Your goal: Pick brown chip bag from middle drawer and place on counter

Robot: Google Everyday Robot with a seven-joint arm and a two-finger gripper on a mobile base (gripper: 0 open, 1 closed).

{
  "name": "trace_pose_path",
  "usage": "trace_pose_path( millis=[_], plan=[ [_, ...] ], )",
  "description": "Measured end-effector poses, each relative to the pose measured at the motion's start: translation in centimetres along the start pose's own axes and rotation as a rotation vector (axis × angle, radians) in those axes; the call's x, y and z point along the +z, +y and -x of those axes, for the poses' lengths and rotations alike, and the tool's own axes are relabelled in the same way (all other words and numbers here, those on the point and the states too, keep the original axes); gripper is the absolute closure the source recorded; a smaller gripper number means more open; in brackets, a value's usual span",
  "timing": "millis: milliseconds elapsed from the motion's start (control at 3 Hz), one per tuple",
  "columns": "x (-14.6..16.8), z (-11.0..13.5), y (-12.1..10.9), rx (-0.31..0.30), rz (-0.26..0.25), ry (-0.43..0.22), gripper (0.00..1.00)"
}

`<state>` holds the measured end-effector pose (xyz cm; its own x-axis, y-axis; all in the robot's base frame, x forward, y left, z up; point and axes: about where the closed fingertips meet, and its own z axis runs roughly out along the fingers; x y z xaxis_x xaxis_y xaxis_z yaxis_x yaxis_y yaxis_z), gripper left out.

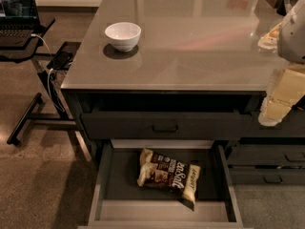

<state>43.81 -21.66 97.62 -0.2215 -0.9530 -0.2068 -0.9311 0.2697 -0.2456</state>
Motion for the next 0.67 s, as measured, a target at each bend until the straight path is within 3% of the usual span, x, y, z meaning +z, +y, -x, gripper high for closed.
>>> trace_pose_path(
  millis=[333, 667],
  plan=[
    [0.0, 0.0, 0.0, 0.0, -0.001, -0.001, 0.0],
    [1.3, 0.0, 1.3, 0.002, 0.03, -0.068, 0.0]
  ],
)
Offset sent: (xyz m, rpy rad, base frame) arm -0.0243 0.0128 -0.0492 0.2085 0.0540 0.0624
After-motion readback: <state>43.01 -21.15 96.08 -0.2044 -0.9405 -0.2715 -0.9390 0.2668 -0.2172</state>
